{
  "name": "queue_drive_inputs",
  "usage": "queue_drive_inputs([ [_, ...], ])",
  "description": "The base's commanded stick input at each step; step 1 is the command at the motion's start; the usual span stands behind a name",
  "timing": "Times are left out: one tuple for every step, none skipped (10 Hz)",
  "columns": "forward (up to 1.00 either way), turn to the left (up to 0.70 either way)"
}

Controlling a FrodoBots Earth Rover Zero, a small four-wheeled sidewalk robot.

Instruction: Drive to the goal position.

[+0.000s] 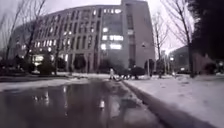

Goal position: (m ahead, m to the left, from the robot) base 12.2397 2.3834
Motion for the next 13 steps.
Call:
queue_drive_inputs([
  [1.0, 0.0],
  [1.0, 0.0],
  [1.0, 0.0],
  [1.0, 0.0],
  [1.0, 0.0],
  [1.0, 0.0],
  [1.0, 0.0],
  [1.0, 0.0],
  [1.0, 0.0],
  [1.0, 0.0],
  [1.0, 0.01],
  [1.0, 0.17],
  [1.0, 0.27],
])
